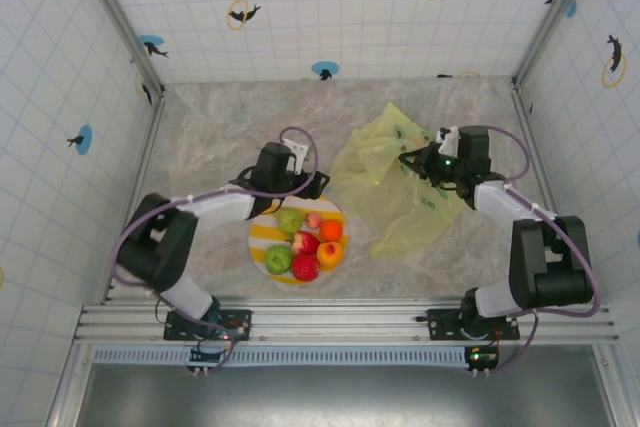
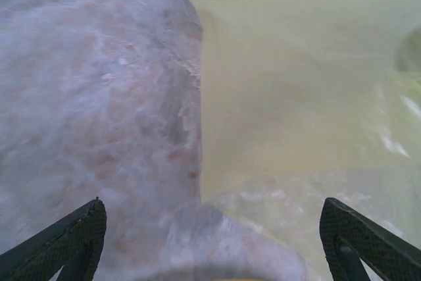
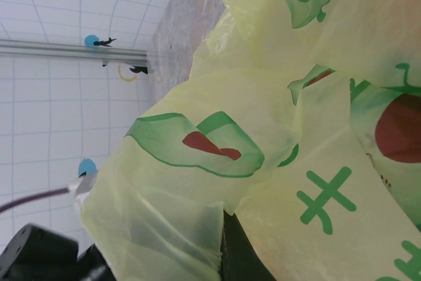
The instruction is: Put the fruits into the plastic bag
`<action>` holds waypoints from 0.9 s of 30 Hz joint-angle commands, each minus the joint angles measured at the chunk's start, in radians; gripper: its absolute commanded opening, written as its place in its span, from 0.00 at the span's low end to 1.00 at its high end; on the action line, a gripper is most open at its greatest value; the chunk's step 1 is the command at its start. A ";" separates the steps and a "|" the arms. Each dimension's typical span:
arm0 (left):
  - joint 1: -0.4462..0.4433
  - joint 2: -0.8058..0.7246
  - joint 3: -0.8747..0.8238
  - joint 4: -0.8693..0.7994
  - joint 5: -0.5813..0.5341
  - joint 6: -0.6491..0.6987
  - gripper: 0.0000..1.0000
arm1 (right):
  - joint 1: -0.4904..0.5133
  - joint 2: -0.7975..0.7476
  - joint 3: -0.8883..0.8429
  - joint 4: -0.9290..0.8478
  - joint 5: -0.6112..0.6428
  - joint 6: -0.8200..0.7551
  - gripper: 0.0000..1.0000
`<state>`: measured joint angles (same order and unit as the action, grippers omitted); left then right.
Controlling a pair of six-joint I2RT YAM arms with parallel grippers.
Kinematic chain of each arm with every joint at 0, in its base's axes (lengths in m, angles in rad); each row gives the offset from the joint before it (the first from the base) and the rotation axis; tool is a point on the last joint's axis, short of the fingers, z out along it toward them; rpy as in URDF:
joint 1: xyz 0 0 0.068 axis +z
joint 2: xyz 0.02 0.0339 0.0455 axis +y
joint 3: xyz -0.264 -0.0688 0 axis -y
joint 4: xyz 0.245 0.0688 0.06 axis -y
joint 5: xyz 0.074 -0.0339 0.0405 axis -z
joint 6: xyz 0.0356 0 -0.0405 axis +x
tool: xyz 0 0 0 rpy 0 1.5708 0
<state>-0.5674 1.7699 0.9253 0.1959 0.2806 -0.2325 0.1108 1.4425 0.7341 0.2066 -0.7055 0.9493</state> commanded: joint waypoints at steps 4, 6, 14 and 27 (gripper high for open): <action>0.002 0.163 0.164 -0.030 0.133 0.027 0.84 | -0.013 -0.014 0.042 0.023 -0.013 -0.003 0.02; 0.003 0.198 0.185 -0.026 0.142 0.024 0.80 | -0.015 -0.017 0.045 0.025 -0.014 -0.001 0.02; 0.003 0.221 0.202 0.049 0.274 -0.028 0.31 | -0.020 -0.020 0.085 -0.058 0.000 -0.082 0.02; 0.001 -0.010 0.099 0.096 0.475 -0.303 0.00 | -0.015 -0.082 0.266 -0.587 0.355 -0.518 0.03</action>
<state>-0.5674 1.8336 1.0504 0.2432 0.6525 -0.4259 0.0967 1.3926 0.9184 -0.1936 -0.5159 0.6044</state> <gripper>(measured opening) 0.041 0.051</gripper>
